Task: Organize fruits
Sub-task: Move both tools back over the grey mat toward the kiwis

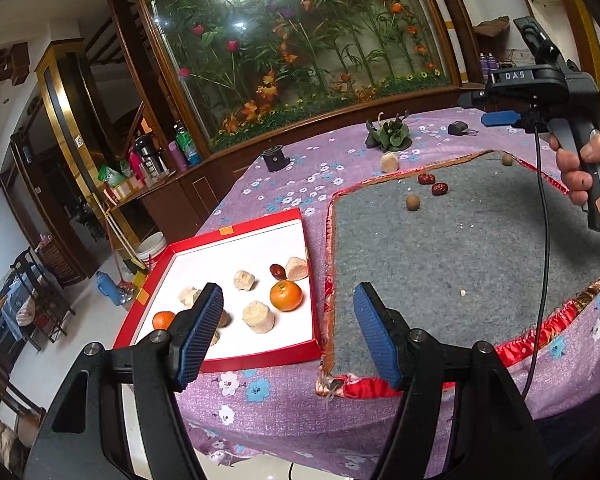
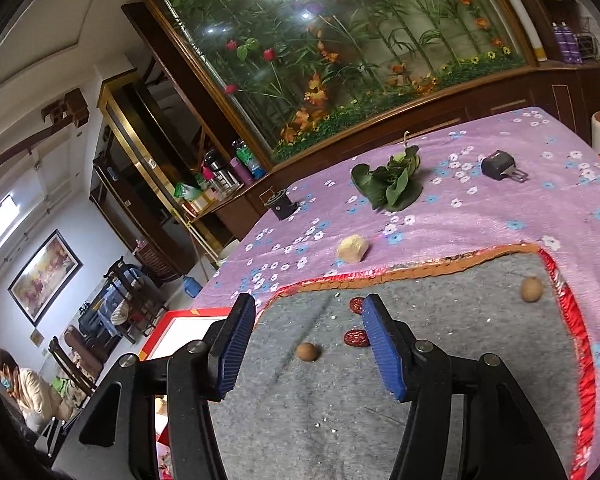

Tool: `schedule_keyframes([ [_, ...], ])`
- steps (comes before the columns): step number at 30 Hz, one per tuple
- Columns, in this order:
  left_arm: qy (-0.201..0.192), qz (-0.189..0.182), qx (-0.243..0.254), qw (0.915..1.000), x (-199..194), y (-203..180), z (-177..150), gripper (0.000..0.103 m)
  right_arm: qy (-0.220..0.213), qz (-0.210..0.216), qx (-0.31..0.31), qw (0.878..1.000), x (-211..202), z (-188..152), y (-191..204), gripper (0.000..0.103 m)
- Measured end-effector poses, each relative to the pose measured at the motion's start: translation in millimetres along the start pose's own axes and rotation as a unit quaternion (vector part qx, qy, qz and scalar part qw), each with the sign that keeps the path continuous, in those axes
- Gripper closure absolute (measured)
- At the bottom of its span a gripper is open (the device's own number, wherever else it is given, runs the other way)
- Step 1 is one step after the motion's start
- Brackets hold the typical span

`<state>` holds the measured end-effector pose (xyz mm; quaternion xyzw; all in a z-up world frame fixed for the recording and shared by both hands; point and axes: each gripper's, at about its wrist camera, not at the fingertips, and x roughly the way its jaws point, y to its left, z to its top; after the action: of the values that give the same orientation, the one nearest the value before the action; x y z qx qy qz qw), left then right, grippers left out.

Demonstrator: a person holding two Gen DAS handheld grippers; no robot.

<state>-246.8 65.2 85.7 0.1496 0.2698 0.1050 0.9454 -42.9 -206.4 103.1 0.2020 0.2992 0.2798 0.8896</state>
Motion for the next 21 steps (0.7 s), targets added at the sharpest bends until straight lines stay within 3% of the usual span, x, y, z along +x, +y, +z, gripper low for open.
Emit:
schedule_keyframes([
  [7,-0.003,0.004,-0.015,0.9999,-4.2,12.9,-3.6,0.036,-0.002,0.005,0.001,1.000,-2.9,2.1,12.9,0.044],
  [12,0.002,-0.013,-0.026,0.9996,2.3,14.6,0.2,0.036,-0.005,0.005,-0.005,1.000,-12.6,3.4,23.2,0.044],
  [15,-0.003,-0.036,-0.011,0.9993,7.0,5.1,8.4,0.036,-0.018,0.000,-0.019,1.000,-27.6,3.8,23.4,0.040],
  [21,0.000,-0.035,0.014,0.9993,23.7,-0.9,25.3,0.036,-0.041,-0.036,-0.027,0.998,-53.1,14.2,-1.0,0.034],
])
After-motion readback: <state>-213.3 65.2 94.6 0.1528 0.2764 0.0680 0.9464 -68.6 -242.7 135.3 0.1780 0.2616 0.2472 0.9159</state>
